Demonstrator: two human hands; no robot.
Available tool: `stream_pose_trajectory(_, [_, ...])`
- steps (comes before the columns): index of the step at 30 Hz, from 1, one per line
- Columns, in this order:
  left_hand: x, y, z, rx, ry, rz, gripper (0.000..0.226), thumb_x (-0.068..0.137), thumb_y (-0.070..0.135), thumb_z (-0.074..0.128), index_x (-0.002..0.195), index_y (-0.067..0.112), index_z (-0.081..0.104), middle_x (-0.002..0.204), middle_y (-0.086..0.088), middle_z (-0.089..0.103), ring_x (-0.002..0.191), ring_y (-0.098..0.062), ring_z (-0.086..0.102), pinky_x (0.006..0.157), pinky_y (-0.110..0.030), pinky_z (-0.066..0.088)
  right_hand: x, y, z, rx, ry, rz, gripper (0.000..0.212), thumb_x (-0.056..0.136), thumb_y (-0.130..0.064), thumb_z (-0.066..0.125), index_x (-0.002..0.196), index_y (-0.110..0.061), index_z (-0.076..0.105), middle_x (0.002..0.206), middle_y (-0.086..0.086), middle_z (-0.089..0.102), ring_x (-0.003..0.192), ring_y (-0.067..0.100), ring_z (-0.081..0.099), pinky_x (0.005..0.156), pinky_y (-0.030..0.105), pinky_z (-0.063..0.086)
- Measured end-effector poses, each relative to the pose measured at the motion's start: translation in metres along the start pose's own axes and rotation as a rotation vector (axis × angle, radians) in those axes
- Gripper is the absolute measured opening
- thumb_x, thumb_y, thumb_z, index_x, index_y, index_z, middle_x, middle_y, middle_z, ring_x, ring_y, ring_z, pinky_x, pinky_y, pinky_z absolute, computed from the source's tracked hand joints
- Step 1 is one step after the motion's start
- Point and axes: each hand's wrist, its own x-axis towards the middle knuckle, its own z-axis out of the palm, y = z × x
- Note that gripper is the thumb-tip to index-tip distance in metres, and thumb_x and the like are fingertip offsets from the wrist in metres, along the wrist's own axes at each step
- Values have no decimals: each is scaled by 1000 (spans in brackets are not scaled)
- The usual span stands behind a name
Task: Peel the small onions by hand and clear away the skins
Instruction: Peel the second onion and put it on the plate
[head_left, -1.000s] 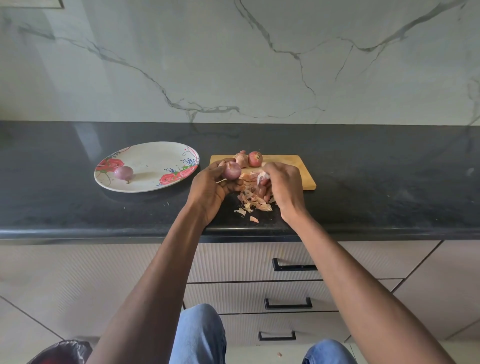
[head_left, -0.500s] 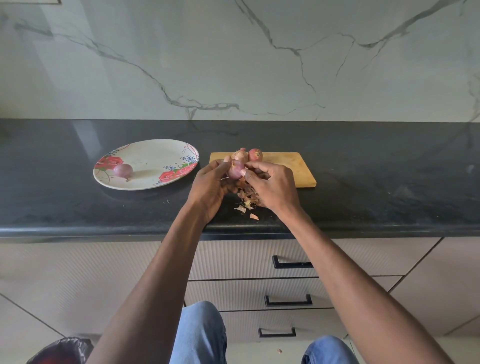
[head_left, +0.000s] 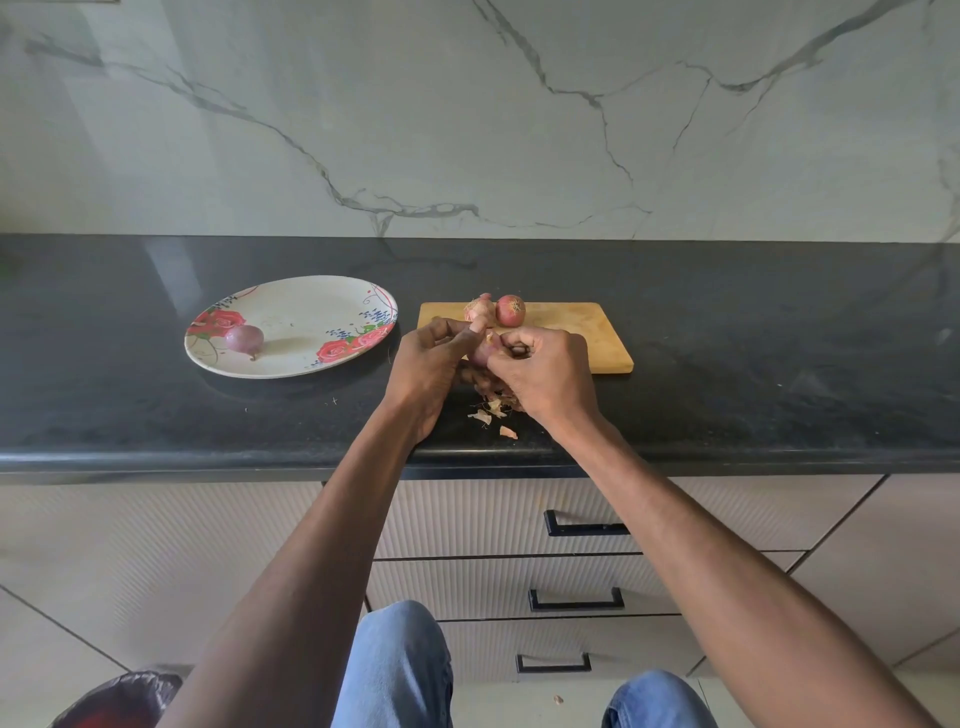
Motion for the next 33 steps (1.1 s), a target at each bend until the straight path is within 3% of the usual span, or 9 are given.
stream_pose_trajectory(4, [0, -1, 0, -15, 14, 2, 28, 99, 20, 62, 109, -7, 61, 88, -24, 70, 62, -27, 67, 61, -35, 61, 3, 3, 0, -12, 30, 6, 18, 86, -23, 80, 81, -6, 78, 71, 2, 74, 63, 21, 68, 57, 41, 54])
stream_pose_trajectory(9, [-1, -1, 1, -70, 3, -16, 31, 99, 21, 61, 111, -8, 63, 87, -19, 71, 65, -26, 66, 62, -32, 60, 5, 2, -1, 53, 30, 99, 16, 85, -26, 81, 83, -10, 80, 74, -1, 75, 65, 12, 68, 58, 33, 56])
stream_pose_trajectory(13, [-5, 2, 1, -116, -69, -14, 45, 77, 19, 80, 114, -2, 66, 99, -19, 74, 81, -25, 73, 69, -32, 59, 7, 2, -3, 115, 11, 147, 8, 84, -22, 81, 83, -14, 80, 73, -6, 74, 64, 2, 67, 56, 19, 53])
stream_pose_trajectory(16, [-5, 1, 1, -96, -38, -18, 50, 74, 19, 79, 114, -4, 60, 95, -17, 73, 76, -23, 72, 64, -31, 59, 5, 1, -4, 109, 12, 133, 8, 84, -17, 80, 88, -10, 80, 73, -8, 73, 62, -5, 63, 56, 12, 48])
stream_pose_trajectory(21, [-3, 1, 1, -80, -33, -53, 23, 96, 11, 63, 112, -6, 61, 88, -16, 73, 69, -20, 70, 60, -28, 59, 7, 1, -7, 138, 17, 168, 2, 84, -14, 79, 83, -12, 80, 70, -16, 71, 66, -1, 66, 65, 27, 59])
stream_pose_trajectory(25, [-3, 3, 1, -70, -59, -59, 17, 103, 10, 52, 102, -1, 64, 78, -15, 70, 61, -19, 66, 55, -25, 56, 6, 4, -8, 221, -13, 221, 8, 85, -18, 78, 78, -15, 79, 69, -3, 75, 66, 17, 73, 67, 42, 63])
stream_pose_trajectory(30, [-3, 4, 0, -103, -58, -79, 22, 106, 10, 44, 105, -2, 62, 82, -17, 71, 63, -20, 66, 55, -25, 57, 6, 2, -11, 311, -20, 249, 11, 86, -15, 77, 77, -10, 76, 65, 7, 72, 50, 20, 65, 56, 33, 56])
stream_pose_trajectory(33, [-3, 4, 0, -139, -41, -84, 21, 106, 8, 44, 109, -1, 63, 91, -14, 74, 72, -20, 68, 59, -25, 59, 6, 3, -8, 238, -15, 213, 12, 90, -15, 70, 80, -15, 76, 70, 2, 73, 58, 18, 68, 58, 34, 57])
